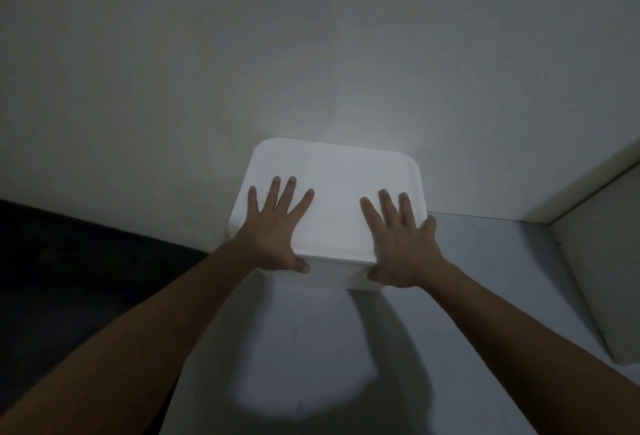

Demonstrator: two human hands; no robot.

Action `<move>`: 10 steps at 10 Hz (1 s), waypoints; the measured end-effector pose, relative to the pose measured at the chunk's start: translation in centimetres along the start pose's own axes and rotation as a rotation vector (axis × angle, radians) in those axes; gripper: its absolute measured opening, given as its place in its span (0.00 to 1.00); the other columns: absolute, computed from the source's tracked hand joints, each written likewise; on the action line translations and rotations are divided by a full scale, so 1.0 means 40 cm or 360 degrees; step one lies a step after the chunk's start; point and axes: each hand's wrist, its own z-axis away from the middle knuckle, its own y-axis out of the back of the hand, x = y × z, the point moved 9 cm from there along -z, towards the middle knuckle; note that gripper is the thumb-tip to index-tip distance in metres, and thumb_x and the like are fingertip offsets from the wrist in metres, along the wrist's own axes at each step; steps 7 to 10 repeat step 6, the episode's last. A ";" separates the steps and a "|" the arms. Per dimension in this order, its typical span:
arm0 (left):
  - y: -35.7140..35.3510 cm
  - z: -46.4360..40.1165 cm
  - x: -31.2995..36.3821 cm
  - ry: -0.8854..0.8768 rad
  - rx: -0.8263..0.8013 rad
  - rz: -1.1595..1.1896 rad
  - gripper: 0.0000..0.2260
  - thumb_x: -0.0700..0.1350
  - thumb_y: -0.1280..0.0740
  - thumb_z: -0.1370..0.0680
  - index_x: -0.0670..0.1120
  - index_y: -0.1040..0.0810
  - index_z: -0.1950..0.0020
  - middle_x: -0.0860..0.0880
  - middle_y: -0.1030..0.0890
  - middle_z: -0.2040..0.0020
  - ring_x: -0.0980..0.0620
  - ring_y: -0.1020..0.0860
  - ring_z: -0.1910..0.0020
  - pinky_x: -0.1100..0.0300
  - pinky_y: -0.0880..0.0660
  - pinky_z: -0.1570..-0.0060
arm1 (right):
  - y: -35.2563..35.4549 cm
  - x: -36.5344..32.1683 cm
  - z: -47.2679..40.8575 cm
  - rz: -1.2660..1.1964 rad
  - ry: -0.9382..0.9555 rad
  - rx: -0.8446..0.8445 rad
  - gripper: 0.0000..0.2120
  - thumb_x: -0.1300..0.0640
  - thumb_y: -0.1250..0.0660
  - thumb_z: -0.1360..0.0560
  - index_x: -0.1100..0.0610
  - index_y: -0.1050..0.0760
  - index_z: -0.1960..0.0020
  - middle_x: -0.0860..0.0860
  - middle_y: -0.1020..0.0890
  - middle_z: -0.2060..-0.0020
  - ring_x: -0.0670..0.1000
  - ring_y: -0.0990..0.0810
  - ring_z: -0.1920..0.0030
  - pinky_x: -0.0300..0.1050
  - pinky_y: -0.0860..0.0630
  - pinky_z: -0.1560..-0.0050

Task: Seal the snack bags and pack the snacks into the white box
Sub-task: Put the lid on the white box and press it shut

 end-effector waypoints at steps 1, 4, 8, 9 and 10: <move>-0.001 -0.003 -0.002 0.0002 0.0007 0.0003 0.60 0.71 0.30 0.38 0.54 0.70 0.25 0.45 0.71 0.24 0.41 0.71 0.26 0.35 0.67 0.30 | 0.006 0.003 0.006 0.0018 -0.0015 0.0058 0.58 0.37 0.29 0.35 0.46 0.71 0.26 0.54 0.66 0.24 0.65 0.66 0.25 0.74 0.48 0.33; 0.001 0.049 0.045 0.0045 0.0150 -0.0092 0.48 0.65 0.35 0.28 0.52 0.65 0.23 0.46 0.64 0.22 0.41 0.63 0.23 0.33 0.57 0.28 | 0.018 -0.017 0.053 0.0099 -0.0017 0.0231 0.52 0.41 0.30 0.32 0.50 0.63 0.23 0.56 0.57 0.22 0.64 0.57 0.23 0.76 0.50 0.33; -0.037 0.204 0.072 0.0254 0.0516 -0.0130 0.47 0.55 0.29 0.29 0.44 0.55 0.21 0.39 0.55 0.21 0.37 0.53 0.23 0.36 0.51 0.27 | -0.034 0.001 0.206 -0.0114 -0.0111 0.0526 0.45 0.51 0.30 0.28 0.55 0.55 0.22 0.58 0.52 0.22 0.61 0.54 0.22 0.69 0.50 0.28; -0.037 0.204 0.072 0.0254 0.0516 -0.0130 0.47 0.55 0.29 0.29 0.44 0.55 0.21 0.39 0.55 0.21 0.37 0.53 0.23 0.36 0.51 0.27 | -0.034 0.001 0.206 -0.0114 -0.0111 0.0526 0.45 0.51 0.30 0.28 0.55 0.55 0.22 0.58 0.52 0.22 0.61 0.54 0.22 0.69 0.50 0.28; -0.037 0.204 0.072 0.0254 0.0516 -0.0130 0.47 0.55 0.29 0.29 0.44 0.55 0.21 0.39 0.55 0.21 0.37 0.53 0.23 0.36 0.51 0.27 | -0.034 0.001 0.206 -0.0114 -0.0111 0.0526 0.45 0.51 0.30 0.28 0.55 0.55 0.22 0.58 0.52 0.22 0.61 0.54 0.22 0.69 0.50 0.28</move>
